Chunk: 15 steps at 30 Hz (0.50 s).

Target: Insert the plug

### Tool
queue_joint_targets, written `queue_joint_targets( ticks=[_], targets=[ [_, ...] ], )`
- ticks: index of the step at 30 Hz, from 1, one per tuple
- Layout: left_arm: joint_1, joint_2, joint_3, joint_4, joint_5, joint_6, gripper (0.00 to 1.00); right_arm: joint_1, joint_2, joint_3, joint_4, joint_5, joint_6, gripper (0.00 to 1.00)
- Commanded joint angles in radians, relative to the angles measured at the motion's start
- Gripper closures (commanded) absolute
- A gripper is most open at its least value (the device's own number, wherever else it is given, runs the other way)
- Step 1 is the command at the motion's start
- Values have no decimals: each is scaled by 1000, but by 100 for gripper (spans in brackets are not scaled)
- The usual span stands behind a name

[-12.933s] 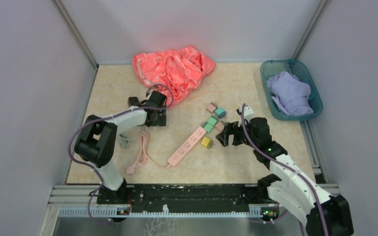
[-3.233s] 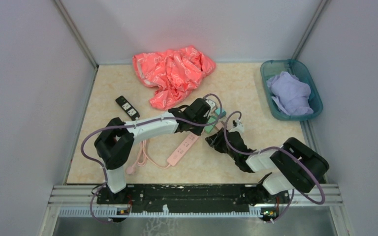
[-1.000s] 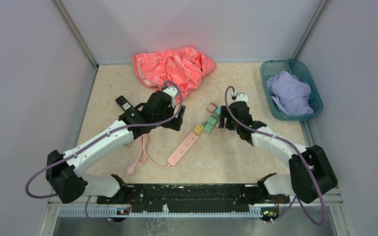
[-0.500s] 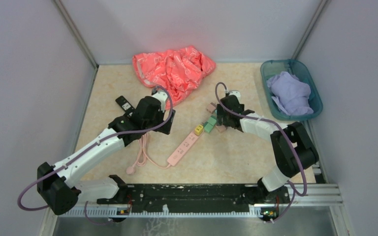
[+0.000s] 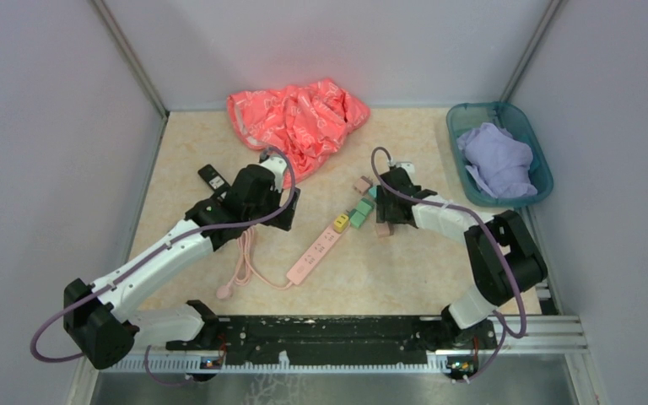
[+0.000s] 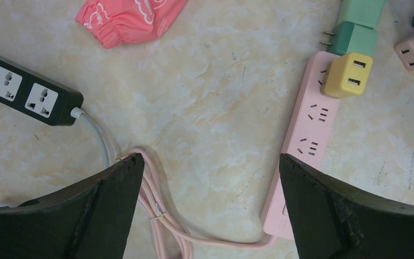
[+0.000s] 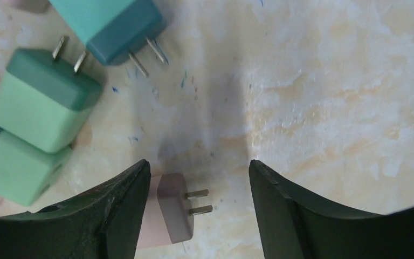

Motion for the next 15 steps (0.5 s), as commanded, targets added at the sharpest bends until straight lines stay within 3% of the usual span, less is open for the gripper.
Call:
queue_joint_targets(
  ticks=[1, 15],
  targets=[
    [9, 0, -5, 9, 28, 8, 0, -4, -86, -33, -48, -65, 26, 34],
    [19, -1, -7, 11, 46, 6, 0, 22, -247, -81, -86, -197, 60, 36]
  ],
)
